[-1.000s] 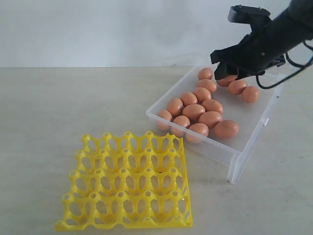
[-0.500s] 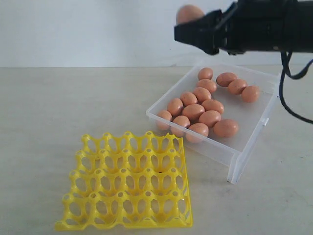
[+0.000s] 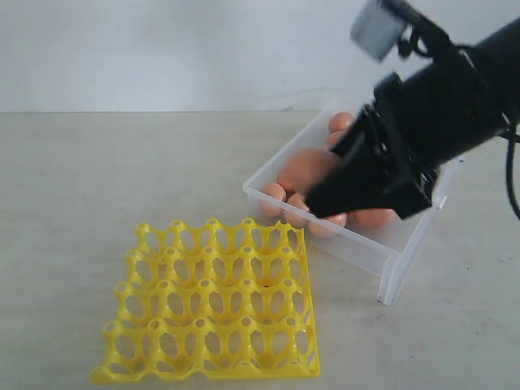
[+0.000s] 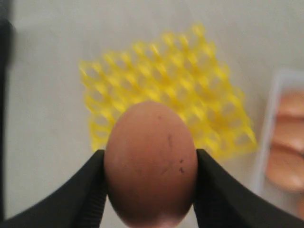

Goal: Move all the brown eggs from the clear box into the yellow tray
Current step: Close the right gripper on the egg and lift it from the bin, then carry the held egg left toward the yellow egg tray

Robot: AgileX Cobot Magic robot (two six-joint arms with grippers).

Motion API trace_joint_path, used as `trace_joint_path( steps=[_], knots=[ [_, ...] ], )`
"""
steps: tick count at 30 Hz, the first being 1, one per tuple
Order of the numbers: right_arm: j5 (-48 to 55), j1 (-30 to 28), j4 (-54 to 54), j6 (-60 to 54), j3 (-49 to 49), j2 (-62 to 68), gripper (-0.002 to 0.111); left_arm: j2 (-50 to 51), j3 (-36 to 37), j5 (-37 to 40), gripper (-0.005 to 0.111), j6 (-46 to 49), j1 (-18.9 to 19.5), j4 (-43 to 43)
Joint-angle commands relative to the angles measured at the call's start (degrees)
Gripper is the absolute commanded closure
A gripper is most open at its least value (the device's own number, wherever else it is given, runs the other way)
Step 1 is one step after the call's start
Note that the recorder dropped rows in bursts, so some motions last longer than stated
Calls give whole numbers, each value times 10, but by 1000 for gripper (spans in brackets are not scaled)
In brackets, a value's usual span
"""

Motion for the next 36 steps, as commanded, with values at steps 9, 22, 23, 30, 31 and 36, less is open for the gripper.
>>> trace_joint_path(
  steps=[9,22,23,30,31,36],
  knots=[
    [-471,0,-446,696,0,-124,109,-2,1,-3,102,0,3,-1],
    [-884,0,-586,1111,89,-127,109,-2,1,-3,102,0,3,-1],
    [-932,0,-650,1197,116,-122,109,-2,1,-3,102,0,3,-1],
    [-1296,3,-955,1487,178,51,109,-2,1,-3,102,0,3,-1],
    [-1296,10,-955,1502,171,81,109,-2,1,-3,102,0,3,-1],
    [-1296,75,-976,1510,82,204,109,-2,1,-3,102,0,3,-1]
  ],
)
